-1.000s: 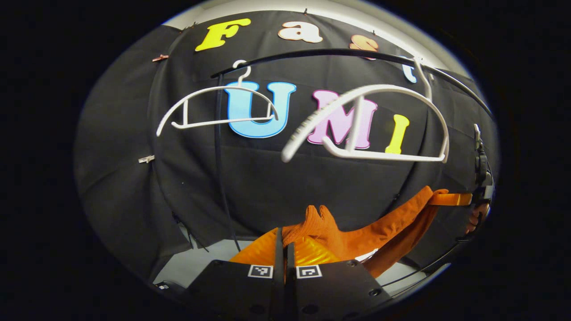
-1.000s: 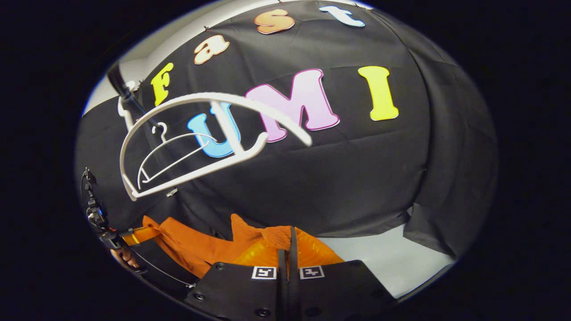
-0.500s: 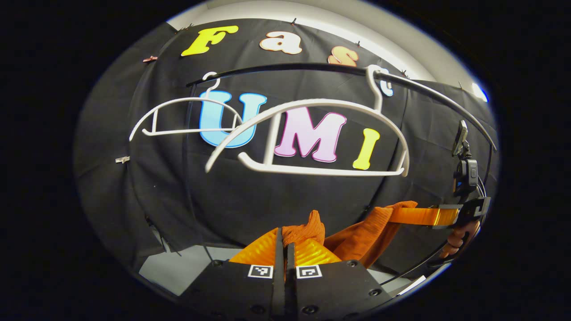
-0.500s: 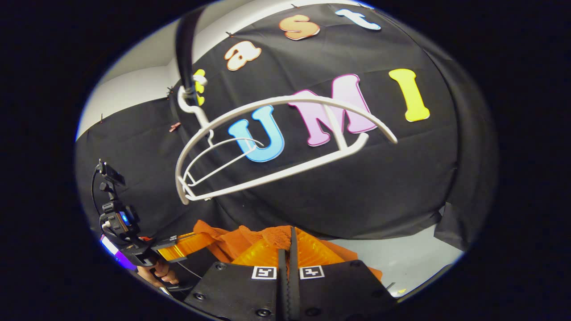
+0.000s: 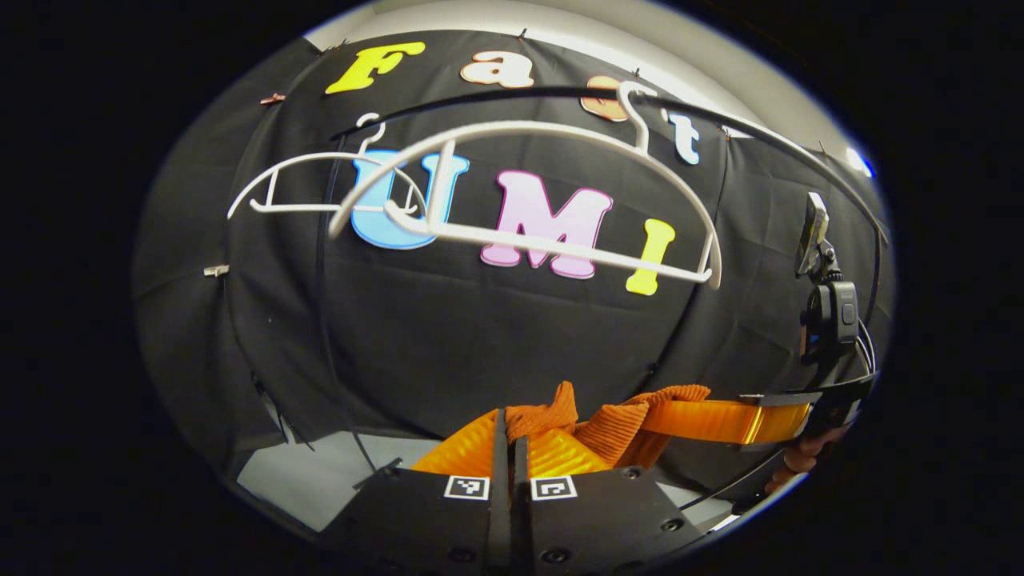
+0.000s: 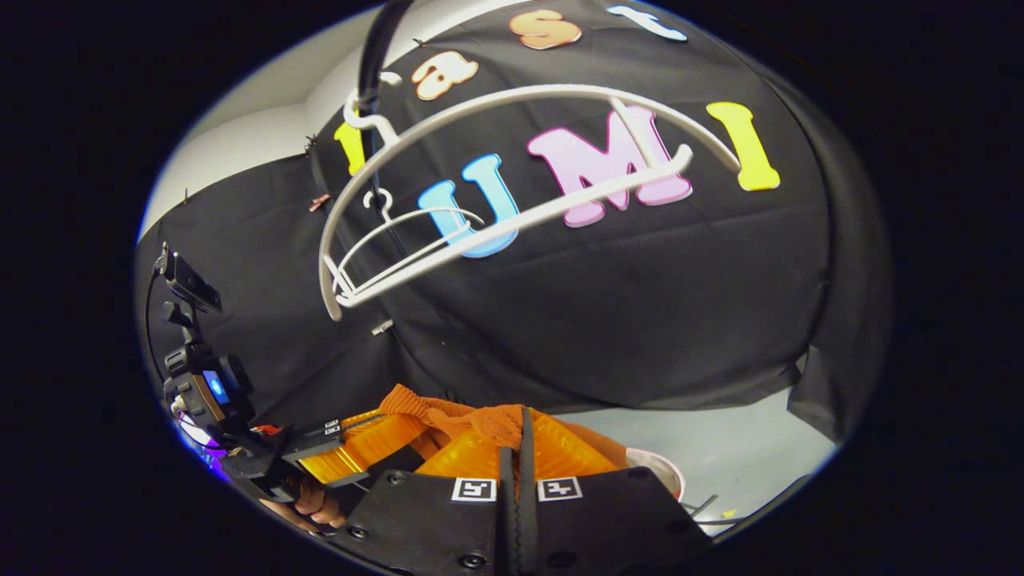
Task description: Grasp the clothes on the hanger with both hands and then place them into the laundry hamper below.
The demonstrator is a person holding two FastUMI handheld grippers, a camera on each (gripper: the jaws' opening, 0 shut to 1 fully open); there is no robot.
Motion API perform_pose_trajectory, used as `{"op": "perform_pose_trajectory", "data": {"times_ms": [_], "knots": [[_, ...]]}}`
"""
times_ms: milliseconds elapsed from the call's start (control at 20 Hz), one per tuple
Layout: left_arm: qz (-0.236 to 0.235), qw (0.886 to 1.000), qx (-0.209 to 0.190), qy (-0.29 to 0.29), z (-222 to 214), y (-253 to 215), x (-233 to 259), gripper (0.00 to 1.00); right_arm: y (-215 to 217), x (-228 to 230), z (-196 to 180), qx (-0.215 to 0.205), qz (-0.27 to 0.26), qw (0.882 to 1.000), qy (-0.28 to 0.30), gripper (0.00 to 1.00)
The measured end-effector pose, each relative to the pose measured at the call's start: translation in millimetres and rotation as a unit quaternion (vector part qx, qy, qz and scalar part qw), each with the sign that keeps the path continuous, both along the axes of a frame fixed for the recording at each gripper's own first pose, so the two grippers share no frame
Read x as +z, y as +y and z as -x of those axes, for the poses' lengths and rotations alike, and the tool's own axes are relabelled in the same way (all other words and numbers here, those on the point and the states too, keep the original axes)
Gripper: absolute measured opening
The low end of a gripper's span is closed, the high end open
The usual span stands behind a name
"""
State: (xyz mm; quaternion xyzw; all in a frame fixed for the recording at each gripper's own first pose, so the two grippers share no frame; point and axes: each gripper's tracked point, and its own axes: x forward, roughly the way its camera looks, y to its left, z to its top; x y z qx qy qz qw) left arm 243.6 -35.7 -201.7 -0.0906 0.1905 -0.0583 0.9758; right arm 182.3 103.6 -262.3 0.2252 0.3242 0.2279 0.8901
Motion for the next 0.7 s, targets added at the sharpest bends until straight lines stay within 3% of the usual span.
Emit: {"op": "perform_pose_trajectory", "data": {"times_ms": [400, 700], "knots": [[-0.024, 0.994, 0.012, 0.105, 11, 3, -126, 0.05, -4, -126, 33, 0.022, 0.092, 0.992, 0.083, 0.04], [-0.025, 0.974, 0.013, 0.225, 17, -10, -208, 0.05, -11, -215, 70, 0.063, 0.175, 0.967, 0.175, 0.05]]}}
